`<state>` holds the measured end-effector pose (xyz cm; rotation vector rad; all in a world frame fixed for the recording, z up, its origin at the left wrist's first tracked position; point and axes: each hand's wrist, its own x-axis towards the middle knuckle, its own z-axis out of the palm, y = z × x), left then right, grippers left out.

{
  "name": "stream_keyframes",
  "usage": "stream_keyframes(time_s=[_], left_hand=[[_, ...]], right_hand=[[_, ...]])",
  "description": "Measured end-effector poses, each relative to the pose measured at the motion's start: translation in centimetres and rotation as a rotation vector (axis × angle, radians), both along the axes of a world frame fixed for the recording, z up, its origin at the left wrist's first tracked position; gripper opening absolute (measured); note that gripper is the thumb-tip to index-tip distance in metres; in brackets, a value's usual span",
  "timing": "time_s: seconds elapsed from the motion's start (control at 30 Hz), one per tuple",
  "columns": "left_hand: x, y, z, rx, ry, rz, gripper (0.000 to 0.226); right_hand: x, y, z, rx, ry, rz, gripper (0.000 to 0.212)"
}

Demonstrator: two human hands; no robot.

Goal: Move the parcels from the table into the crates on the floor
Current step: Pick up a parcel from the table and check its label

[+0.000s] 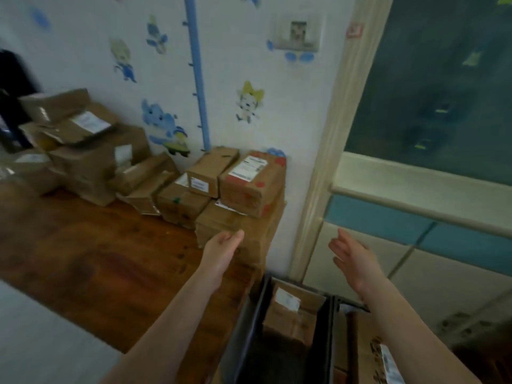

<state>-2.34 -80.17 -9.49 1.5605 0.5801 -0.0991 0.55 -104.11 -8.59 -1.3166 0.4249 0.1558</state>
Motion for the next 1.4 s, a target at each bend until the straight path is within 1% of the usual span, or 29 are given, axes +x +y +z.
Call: stream_keyframes(time_s=[0.07,0.17,0.33,0.4,0.47,0.67,0.83,0.97,1.07,1.17,1.2,1.23,1.33,1.4], left_hand=[[-0.1,2.7,1.0,-0.006,-0.002,0.012,0.060],[-0.1,8.1,2.2,-0.020,-0.036,0.033,0.056],[0.5,16.5,4.0,0.025,-0.072,0.027,0.053],[0.8,18.5,4.7,0.052,-0.088,0.011,0.050],[1.2,20.6,4.6,0.066,-0.071,-0.003,0.050],[3.6,23.3,3.9,0.056,-0.035,-0.043,0.046],[6.8,24.6,3.2,0.068,-0.008,-0.040,0.056],[10.2,24.6,3.5,0.095,-0.005,-0.059,0.046],[12.7,24.4,3.7,0.113,0.001,-0.085,0.045],[14.7,24.5,3.2,0.115,0.024,-0.118,0.054],[15.5,24.6,3.0,0.104,0.039,-0.131,0.056],[15.9,24.5,2.9,0.101,0.046,-0.138,0.055],[18.1,25.1,2.3,0.107,0.053,-0.180,0.051],[19.5,25.4,2.1,0.089,0.049,-0.220,0.051]], right_hand=[[0.7,2.7,1.0,-0.004,-0.021,0.023,0.053],[1.5,8.3,2.0,-0.017,-0.051,0.065,0.054],[1.9,17.3,2.7,0.014,-0.077,0.107,0.042],[2.1,19.6,2.5,0.013,-0.075,0.099,0.051],[2.3,21.9,2.0,0.008,-0.059,0.080,0.053],[4.4,25.0,0.9,-0.009,-0.029,0.021,0.056],[8.2,26.4,0.3,-0.034,-0.024,0.001,0.055],[11.8,27.9,0.1,-0.043,-0.018,0.001,0.049],[14.0,28.7,-0.2,-0.079,0.011,0.021,0.035],[15.6,29.6,-0.8,-0.114,0.039,0.021,0.012],[16.1,29.8,-1.1,-0.127,0.046,0.024,0.007],[16.3,30.0,-1.3,-0.144,0.040,0.028,0.007],[17.9,31.0,-1.9,-0.219,0.025,0.018,0.023],[18.5,31.7,-2.2,-0.283,0.028,0.001,0.027]])
